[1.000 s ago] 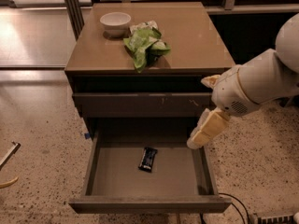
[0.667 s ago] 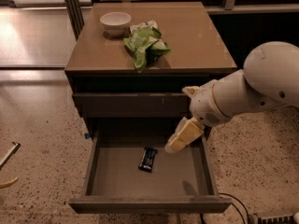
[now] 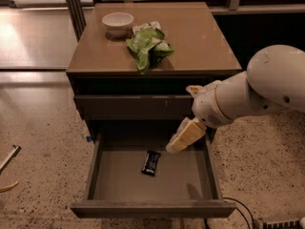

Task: Pick rxbar blueberry from middle drawer and place on counter

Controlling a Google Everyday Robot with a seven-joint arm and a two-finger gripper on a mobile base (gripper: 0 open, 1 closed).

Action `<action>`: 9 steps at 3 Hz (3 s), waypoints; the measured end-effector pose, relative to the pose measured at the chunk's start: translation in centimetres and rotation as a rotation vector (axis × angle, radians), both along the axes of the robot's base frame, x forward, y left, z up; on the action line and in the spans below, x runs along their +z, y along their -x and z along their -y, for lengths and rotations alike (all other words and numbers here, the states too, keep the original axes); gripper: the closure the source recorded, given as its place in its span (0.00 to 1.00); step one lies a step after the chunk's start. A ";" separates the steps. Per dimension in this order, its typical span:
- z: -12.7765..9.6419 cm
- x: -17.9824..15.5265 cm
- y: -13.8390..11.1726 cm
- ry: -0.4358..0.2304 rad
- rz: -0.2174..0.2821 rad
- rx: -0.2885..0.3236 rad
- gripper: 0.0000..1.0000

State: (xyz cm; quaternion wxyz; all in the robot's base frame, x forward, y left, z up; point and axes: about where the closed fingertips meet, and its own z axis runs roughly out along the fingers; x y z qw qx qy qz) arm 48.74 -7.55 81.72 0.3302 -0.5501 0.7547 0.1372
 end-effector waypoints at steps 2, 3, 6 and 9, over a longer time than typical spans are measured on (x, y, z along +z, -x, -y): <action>-0.7 -9.5 -1.5 -0.024 -0.083 -0.007 0.00; -1.2 -15.2 -2.8 -0.065 -0.129 -0.010 0.00; -3.1 -29.0 -7.8 -0.260 -0.108 0.048 0.00; -8.0 -33.2 -8.6 -0.296 -0.042 0.157 0.00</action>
Offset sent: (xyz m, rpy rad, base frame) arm 0.0294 0.0071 -0.1764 0.0716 0.1601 -0.0330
